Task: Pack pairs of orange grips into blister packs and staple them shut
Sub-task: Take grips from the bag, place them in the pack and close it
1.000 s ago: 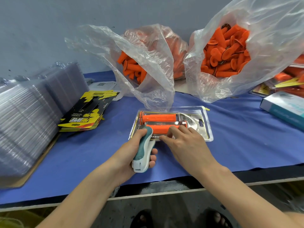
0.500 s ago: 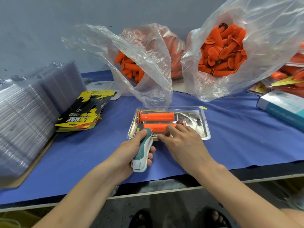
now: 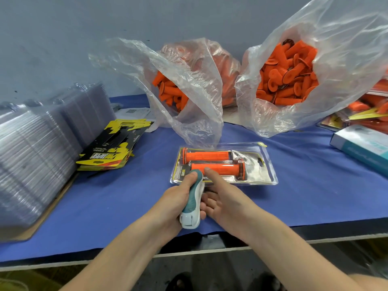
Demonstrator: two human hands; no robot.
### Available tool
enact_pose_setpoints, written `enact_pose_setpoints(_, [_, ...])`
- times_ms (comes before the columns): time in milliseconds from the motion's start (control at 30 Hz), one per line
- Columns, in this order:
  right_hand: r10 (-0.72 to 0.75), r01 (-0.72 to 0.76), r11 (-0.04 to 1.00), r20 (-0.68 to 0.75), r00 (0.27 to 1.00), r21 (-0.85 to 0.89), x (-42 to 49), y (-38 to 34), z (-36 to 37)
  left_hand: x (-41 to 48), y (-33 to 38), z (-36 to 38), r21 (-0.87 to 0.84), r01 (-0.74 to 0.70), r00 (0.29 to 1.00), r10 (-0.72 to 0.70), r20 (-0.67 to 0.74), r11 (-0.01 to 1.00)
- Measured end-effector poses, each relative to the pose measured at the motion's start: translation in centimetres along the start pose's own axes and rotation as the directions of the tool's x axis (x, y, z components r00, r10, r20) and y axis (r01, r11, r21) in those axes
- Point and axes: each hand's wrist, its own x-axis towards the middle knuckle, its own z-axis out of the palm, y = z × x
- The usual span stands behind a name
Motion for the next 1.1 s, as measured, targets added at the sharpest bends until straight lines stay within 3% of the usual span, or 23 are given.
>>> enact_pose_setpoints(100, [0.014,-0.012,0.999,0.046,0.999,-0.046,1.0,0.3,0.7,-0.1,0.1,0.4,-0.027,-0.020,1.000,0.020,0.001,0.999])
enact_pose_setpoints(300, [0.023,-0.025,0.999,-0.079,0.997,-0.030,1.4,0.5,1.3,-0.5,0.2,0.7,0.005,-0.031,1.000,0.031,0.002,0.999])
enact_pose_setpoints(533, [-0.033,0.012,0.991,-0.152,0.988,-0.133,1.8,0.9,1.4,-0.6,-0.3,0.9,0.035,-0.035,0.999,0.035,0.003,0.999])
enact_pose_setpoints(700, [0.012,-0.017,0.996,-0.054,0.998,-0.093,1.7,0.5,1.2,-0.6,-0.2,1.1,0.048,-0.078,0.997,0.079,-0.024,0.996])
enact_pose_setpoints(800, [0.038,-0.038,0.999,0.004,0.999,0.029,1.9,0.5,0.8,-1.2,0.7,-0.1,0.057,0.022,0.995,-0.027,0.094,0.998])
enact_pose_setpoints(900, [-0.002,0.001,0.993,0.012,1.000,0.116,1.9,0.0,0.1,-2.2,2.2,-3.3,0.318,0.099,0.962,-0.173,0.212,0.943])
enact_pose_setpoints(1000, [-0.006,0.003,0.994,0.018,1.000,0.111,1.7,0.0,-0.5,-3.3,4.1,-8.5,0.688,0.007,0.954,-0.210,0.212,0.726])
enact_pose_setpoints(1100, [-0.008,0.008,0.995,0.001,1.000,0.099,1.7,0.2,-0.7,-3.9,5.7,-12.3,0.716,-0.011,0.975,-0.150,0.161,0.698])
